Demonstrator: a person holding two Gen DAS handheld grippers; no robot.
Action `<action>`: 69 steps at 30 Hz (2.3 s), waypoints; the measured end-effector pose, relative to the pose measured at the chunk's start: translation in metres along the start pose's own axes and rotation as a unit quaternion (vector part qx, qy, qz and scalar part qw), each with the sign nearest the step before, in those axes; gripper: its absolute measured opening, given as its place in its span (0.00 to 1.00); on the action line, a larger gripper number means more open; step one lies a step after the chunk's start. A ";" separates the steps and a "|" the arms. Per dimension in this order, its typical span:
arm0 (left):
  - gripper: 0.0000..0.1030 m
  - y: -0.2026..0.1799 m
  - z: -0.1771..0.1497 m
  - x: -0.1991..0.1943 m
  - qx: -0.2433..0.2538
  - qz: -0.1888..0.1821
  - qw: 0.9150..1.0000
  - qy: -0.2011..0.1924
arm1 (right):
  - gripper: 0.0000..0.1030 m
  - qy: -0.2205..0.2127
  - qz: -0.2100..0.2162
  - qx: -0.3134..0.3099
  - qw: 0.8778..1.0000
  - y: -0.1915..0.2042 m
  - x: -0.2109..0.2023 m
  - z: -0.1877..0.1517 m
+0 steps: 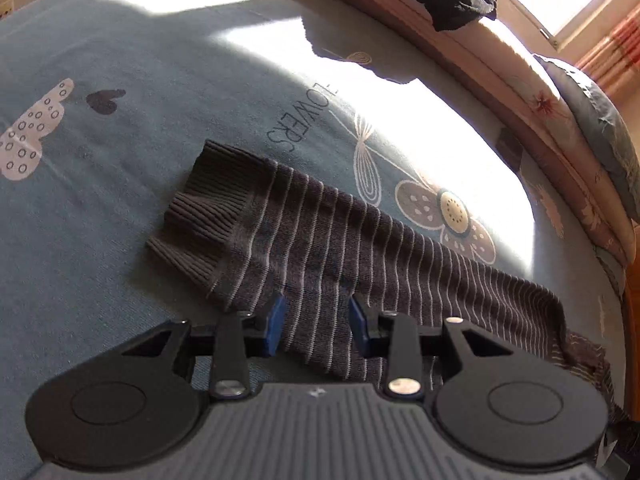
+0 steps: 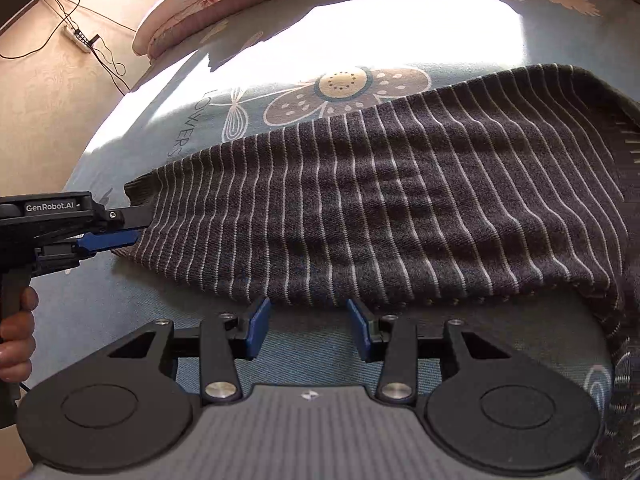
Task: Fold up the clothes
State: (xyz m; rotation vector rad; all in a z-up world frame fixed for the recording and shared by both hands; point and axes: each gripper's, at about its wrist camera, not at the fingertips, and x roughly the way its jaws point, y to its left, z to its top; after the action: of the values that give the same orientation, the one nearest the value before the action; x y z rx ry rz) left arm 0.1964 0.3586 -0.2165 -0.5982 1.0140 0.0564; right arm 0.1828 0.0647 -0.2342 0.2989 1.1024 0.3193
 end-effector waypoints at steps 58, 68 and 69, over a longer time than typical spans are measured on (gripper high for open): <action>0.02 0.051 0.105 0.055 -0.066 0.002 0.994 -0.092 | 0.55 -0.024 -0.140 -0.142 0.980 0.008 -0.028 -0.015; 0.02 0.054 0.105 0.059 -0.066 0.008 0.995 -0.077 | 0.55 0.002 -0.403 -0.374 0.835 -0.003 0.013 -0.052; 0.02 0.055 0.105 0.059 -0.067 0.008 0.995 -0.075 | 0.53 -0.001 -0.408 -0.374 0.833 -0.004 0.015 -0.050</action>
State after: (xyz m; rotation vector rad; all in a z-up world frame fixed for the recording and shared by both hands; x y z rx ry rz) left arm 0.2928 0.4433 -0.2485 -0.6969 0.8730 0.1823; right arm 0.1444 0.0704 -0.2687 -0.8665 0.9269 -0.0399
